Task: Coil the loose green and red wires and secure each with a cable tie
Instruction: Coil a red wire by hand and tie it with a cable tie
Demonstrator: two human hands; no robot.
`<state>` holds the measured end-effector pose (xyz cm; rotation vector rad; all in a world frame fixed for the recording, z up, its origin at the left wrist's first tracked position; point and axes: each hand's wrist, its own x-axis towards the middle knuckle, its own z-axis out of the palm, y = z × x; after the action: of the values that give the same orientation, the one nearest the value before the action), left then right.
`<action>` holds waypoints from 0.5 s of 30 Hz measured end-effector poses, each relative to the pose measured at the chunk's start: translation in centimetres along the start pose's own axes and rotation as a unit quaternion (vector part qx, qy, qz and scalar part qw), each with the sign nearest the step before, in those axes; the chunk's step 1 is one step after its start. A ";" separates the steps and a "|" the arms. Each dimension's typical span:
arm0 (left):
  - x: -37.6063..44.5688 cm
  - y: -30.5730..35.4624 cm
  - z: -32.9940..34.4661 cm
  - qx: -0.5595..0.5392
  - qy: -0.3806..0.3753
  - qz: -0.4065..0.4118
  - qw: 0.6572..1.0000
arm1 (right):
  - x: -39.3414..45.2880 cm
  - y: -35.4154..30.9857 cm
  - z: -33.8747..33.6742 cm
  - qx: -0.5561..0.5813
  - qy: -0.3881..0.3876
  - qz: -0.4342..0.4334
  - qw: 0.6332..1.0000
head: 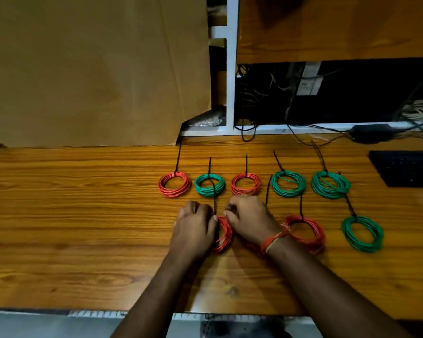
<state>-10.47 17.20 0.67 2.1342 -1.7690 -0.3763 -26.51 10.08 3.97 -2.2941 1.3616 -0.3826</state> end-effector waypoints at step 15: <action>2.3 24.5 6.5 -0.057 0.029 0.340 0.938 | -12.2 17.9 -13.3 0.035 0.225 0.112 0.967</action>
<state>-34.56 10.27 5.22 1.3162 -2.2339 -0.2147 -51.83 10.29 6.24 -2.0392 1.7679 -0.9016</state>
